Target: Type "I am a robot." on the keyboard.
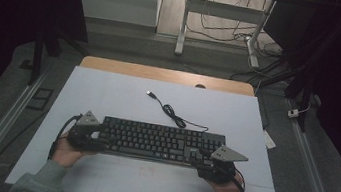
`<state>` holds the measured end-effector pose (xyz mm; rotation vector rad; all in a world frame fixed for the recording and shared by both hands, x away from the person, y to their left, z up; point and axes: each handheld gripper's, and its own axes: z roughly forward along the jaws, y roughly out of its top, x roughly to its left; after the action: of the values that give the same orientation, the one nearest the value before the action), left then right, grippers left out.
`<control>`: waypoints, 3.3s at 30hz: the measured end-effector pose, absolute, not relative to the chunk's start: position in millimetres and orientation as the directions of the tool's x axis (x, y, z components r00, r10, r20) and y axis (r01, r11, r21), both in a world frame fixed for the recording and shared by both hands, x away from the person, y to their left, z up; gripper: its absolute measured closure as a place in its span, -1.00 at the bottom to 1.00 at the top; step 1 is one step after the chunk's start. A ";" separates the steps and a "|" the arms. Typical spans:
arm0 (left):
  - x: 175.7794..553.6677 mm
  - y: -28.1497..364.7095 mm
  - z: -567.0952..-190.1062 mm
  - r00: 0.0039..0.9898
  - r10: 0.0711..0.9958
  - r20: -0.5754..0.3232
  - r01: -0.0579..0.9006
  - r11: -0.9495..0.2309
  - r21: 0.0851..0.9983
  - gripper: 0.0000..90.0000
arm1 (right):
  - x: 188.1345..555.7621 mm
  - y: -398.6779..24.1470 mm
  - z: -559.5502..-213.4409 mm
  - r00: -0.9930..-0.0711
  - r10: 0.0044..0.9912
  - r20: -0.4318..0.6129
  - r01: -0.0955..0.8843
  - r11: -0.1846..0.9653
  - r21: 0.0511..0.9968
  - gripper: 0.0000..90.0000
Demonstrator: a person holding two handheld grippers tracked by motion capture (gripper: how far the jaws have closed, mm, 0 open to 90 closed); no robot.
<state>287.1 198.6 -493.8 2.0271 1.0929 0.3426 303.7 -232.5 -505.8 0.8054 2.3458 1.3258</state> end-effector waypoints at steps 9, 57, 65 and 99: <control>284.6 195.8 -496.2 0.600 0.792 -0.112 0.580 -0.334 0.743 -0.26 | 303.3 -223.0 -498.4 -0.792 0.610 -0.002 0.307 0.401 0.863 0.10; 289.0 188.2 -506.9 0.610 0.788 -0.086 0.590 -0.379 0.713 -0.30 | 341.2 -95.9 -505.5 -0.889 0.458 0.014 0.295 0.550 0.781 0.99; 289.6 186.8 -508.3 0.618 0.782 -0.078 0.590 -0.395 0.704 -0.30 | 342.4 -88.5 -511.4 -0.892 0.452 0.010 0.298 0.572 0.764 0.99; 289.7 188.1 -506.9 0.614 0.787 -0.059 0.579 -0.398 0.712 -0.30 | 340.8 -89.2 -509.9 -0.894 0.448 -0.014 0.272 0.567 0.778 0.99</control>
<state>289.7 188.1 -506.9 2.1239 1.0695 0.3744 340.8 -89.2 -509.9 0.6038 2.5901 1.2317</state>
